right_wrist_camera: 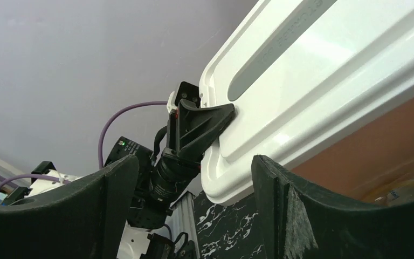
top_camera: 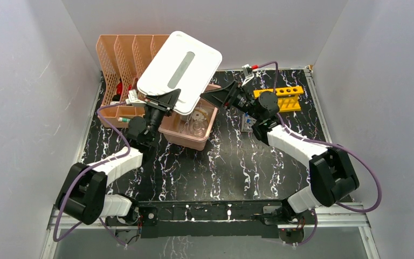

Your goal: Organize the chemistry lab equipment

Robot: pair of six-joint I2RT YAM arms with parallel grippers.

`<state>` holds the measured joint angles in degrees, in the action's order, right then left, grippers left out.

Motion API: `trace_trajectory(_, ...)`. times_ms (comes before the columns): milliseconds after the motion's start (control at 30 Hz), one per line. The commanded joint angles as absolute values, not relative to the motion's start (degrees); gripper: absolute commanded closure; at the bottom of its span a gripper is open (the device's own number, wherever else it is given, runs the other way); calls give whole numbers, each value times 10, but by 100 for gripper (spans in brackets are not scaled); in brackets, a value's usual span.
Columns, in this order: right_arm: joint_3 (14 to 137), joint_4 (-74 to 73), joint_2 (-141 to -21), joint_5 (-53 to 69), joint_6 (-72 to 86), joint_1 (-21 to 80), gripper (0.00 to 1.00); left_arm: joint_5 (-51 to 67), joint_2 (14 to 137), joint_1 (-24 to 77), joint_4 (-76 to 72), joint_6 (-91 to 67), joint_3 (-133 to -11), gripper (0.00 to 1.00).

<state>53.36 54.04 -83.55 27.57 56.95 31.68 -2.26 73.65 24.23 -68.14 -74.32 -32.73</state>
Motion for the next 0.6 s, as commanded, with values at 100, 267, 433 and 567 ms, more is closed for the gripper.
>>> trace_trajectory(100,576,561,-880,275,555,318,13,2,746,242,-755,-766,-353,100)
trace_trajectory(267,635,577,-929,298,564,319,16,17,744,242,-756,-770,-350,100)
trace_trajectory(433,653,584,-956,306,586,319,21,14,748,241,-784,-781,-335,100)
trace_trajectory(567,622,586,-942,295,590,319,19,5,734,238,-764,-772,-341,100)
